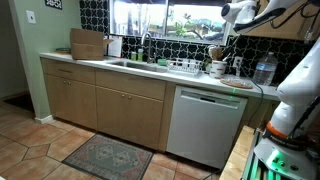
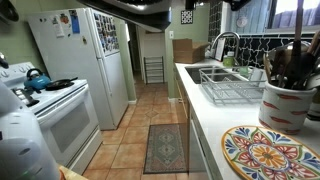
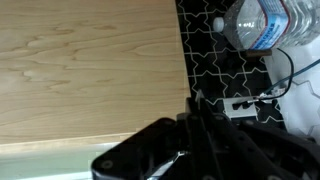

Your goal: Remove one silver ladle from the holder and put it on the counter

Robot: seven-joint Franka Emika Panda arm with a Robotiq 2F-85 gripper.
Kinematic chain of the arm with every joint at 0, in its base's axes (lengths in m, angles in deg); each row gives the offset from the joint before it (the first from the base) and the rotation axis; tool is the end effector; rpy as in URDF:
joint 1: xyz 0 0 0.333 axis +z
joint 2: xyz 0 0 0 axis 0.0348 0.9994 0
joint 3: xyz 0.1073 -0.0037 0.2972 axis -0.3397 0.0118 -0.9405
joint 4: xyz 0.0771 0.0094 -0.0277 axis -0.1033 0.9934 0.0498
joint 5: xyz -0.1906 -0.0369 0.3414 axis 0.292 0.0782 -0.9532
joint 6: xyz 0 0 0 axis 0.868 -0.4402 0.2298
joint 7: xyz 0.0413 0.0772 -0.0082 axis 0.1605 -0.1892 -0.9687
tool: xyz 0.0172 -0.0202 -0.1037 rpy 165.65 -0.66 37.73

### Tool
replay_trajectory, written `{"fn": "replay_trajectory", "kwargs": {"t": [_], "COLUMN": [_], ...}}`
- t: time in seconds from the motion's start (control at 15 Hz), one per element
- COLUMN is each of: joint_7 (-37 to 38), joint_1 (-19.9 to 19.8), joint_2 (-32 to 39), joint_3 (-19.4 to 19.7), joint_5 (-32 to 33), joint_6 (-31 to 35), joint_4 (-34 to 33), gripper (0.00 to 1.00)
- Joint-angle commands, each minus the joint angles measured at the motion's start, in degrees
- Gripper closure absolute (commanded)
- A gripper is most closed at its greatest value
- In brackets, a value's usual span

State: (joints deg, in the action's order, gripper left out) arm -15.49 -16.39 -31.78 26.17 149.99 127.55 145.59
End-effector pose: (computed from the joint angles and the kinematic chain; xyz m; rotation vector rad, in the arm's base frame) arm 0.3757 -0.3831 0.6740 1.6368 -0.2715 -0.1572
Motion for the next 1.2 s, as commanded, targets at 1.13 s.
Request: {"fn": "replay_trajectory", "kwargs": {"t": [1.13], "joint_7": [-56.3], "joint_1": [0.7], "joint_2": [6.3], "joint_3": [10.0], "joint_5": [-41.6], "joint_6": [5.9], "joint_4": [-9.9], "gripper": [0.99]}}
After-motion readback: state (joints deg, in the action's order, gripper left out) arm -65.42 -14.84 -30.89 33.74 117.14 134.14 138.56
